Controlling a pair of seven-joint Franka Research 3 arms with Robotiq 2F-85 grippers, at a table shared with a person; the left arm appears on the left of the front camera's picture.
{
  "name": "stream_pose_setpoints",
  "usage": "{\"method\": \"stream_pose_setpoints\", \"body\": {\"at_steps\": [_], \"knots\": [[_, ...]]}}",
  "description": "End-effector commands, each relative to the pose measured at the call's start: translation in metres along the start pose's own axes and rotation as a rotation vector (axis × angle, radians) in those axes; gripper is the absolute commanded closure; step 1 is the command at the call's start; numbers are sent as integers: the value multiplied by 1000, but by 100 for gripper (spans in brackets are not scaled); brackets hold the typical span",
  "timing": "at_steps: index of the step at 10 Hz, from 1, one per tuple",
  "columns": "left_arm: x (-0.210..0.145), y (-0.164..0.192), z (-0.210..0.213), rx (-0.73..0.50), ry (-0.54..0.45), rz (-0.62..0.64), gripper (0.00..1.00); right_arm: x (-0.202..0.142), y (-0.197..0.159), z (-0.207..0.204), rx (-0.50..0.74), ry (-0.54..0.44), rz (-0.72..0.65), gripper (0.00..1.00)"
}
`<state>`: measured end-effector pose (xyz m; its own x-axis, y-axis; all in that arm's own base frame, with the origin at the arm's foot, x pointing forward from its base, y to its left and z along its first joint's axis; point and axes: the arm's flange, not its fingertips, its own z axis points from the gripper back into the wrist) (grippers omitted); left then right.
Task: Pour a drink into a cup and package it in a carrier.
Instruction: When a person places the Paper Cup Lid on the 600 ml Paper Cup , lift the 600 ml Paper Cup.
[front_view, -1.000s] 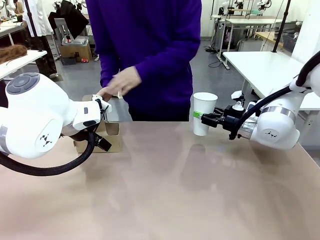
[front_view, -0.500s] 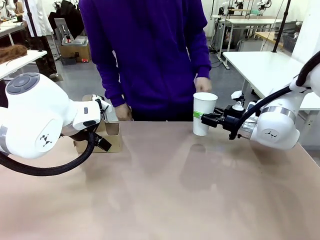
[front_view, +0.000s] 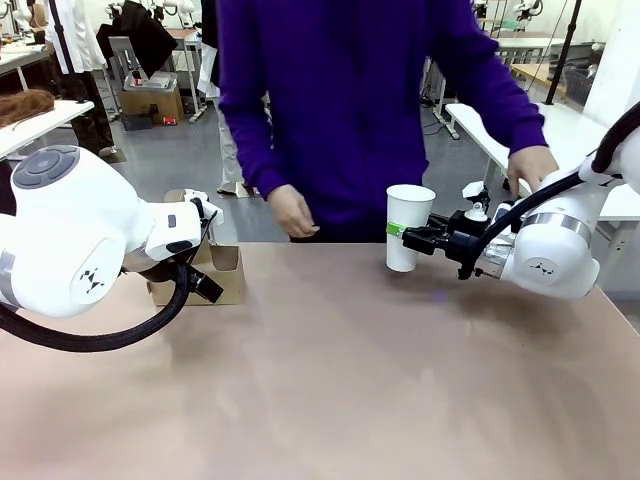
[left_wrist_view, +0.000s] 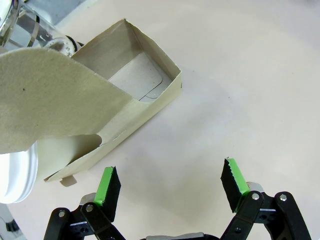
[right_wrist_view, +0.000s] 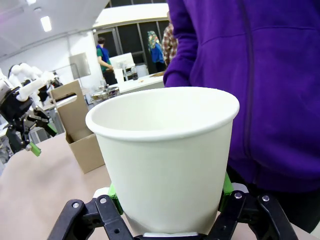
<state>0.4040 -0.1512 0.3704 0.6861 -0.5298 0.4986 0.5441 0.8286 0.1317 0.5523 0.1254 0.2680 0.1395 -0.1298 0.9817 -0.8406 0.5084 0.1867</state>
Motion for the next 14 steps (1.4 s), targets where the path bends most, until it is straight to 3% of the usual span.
{"method": "stream_pose_setpoints", "body": {"at_steps": [1, 14], "knots": [[0, 0, 0, -1, -1, 0, 0, 5, 3, 0, 1, -1, 4, 20], [0, 0, 0, -1, -1, 0, 0, 5, 3, 0, 1, -1, 4, 20]]}}
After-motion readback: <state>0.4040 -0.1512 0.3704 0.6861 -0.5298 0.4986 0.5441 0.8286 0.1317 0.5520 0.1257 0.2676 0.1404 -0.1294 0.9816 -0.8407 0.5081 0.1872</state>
